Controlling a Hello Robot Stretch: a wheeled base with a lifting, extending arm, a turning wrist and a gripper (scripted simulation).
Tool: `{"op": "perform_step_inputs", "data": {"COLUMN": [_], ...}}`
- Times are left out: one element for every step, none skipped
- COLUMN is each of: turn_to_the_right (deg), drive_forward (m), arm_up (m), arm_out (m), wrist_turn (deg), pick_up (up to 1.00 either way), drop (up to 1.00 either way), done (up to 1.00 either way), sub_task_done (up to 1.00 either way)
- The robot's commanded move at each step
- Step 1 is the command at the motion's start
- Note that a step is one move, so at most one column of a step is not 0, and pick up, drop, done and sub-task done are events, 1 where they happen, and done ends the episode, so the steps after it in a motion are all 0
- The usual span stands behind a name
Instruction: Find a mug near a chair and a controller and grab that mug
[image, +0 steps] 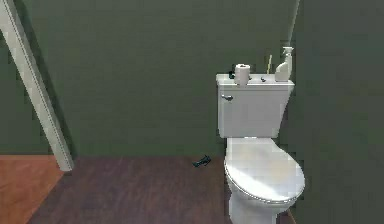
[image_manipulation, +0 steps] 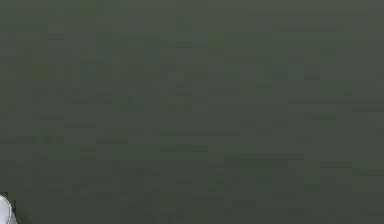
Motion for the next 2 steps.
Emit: {"op": "perform_step_inputs", "data": {"turn_to_the_right": [-45.0,-3.0], "drive_forward": [0.00,0.00], "arm_up": [0.00,0.00], "arm_out": [0.00,0.00], "wrist_turn": [0.0,0.0], "pick_up": [0.00,0.00], "drop": [0.00,0.00], "done": [0.00,0.00], "sub_task_done": [0.00,0.00]}}
